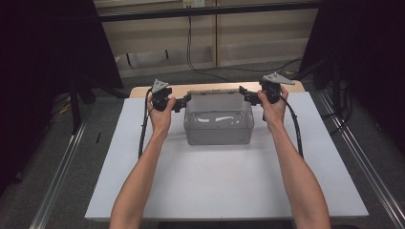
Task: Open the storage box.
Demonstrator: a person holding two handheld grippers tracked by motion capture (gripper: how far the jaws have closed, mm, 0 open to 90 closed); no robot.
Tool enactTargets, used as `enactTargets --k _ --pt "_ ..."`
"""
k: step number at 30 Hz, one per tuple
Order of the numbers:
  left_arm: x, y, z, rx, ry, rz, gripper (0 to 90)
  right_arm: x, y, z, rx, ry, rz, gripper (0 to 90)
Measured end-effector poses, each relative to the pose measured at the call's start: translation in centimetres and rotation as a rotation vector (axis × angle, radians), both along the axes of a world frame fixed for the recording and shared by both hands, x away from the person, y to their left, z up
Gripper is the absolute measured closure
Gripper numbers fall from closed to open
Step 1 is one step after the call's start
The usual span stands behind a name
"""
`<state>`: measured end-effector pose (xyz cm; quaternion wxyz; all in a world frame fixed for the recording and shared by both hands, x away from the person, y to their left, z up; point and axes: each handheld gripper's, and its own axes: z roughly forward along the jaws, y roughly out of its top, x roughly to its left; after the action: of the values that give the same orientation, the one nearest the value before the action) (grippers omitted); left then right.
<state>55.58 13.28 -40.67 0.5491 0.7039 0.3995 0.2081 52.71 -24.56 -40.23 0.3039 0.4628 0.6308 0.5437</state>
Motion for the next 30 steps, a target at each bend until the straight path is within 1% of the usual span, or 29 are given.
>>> enactTargets --k 1,2,5,6,8,11,13,14,16,18,22,23,26,28,29,30 --pt "-0.1 0.2 0.1 -0.003 0.005 0.001 4.7 -0.1 0.0 0.0 0.002 -0.003 -0.001 3.2" --pt "-0.3 0.3 0.1 -0.010 0.000 0.001 4.7 -0.2 0.0 0.1 -0.001 -0.004 -0.002 3.2" --pt "-0.8 0.4 0.5 0.009 -0.015 0.008 4.7 -0.4 0.1 0.2 -0.009 -0.009 -0.003 3.0" --pt "-1.0 0.4 0.6 -0.002 -0.022 0.007 4.8 -0.5 0.1 0.2 -0.011 -0.011 -0.004 3.2" --pt "-1.5 0.5 0.7 -0.008 -0.029 0.008 5.1 -0.7 0.1 0.3 -0.012 -0.018 -0.001 2.9" --pt "-2.1 0.6 0.7 0.005 -0.034 0.003 5.1 -1.2 0.1 0.3 -0.017 -0.021 -0.002 2.9" --pt "-2.6 0.7 0.6 0.025 -0.041 0.003 5.1 -1.5 0.2 0.4 -0.018 -0.024 0.000 2.9" --pt "-2.7 0.7 0.5 0.023 -0.044 0.007 5.3 -1.7 0.2 0.5 -0.019 -0.029 0.002 3.0" --pt "-3.1 1.0 0.4 0.048 -0.053 -0.002 7.6 -2.1 0.3 0.6 -0.022 -0.035 0.005 3.1" --pt "-3.4 1.1 0.2 0.036 -0.049 0.008 7.9 -2.5 0.4 0.7 -0.032 -0.044 0.009 2.6" --pt "-4.0 1.2 0.2 0.028 -0.052 0.006 6.6 -3.2 0.3 0.9 -0.016 -0.054 0.001 2.4" --pt "-4.2 1.2 0.2 0.022 -0.054 0.006 6.3 -3.4 0.3 1.0 -0.021 -0.057 0.001 2.4" --pt "-4.6 1.4 0.4 0.011 -0.068 0.010 5.8 -3.9 0.3 1.1 -0.025 -0.066 0.004 2.4" --pt "-4.9 1.6 0.3 0.013 -0.076 0.004 5.6 -4.2 0.4 1.1 -0.032 -0.069 0.010 1.3" --pt "-5.0 1.7 0.2 0.028 -0.074 0.006 5.7 -4.4 0.5 1.1 -0.036 -0.069 0.009 0.9" --pt "-5.1 1.8 0.2 0.033 -0.069 0.015 5.7 -4.6 0.5 1.2 -0.037 -0.081 0.002 0.9"
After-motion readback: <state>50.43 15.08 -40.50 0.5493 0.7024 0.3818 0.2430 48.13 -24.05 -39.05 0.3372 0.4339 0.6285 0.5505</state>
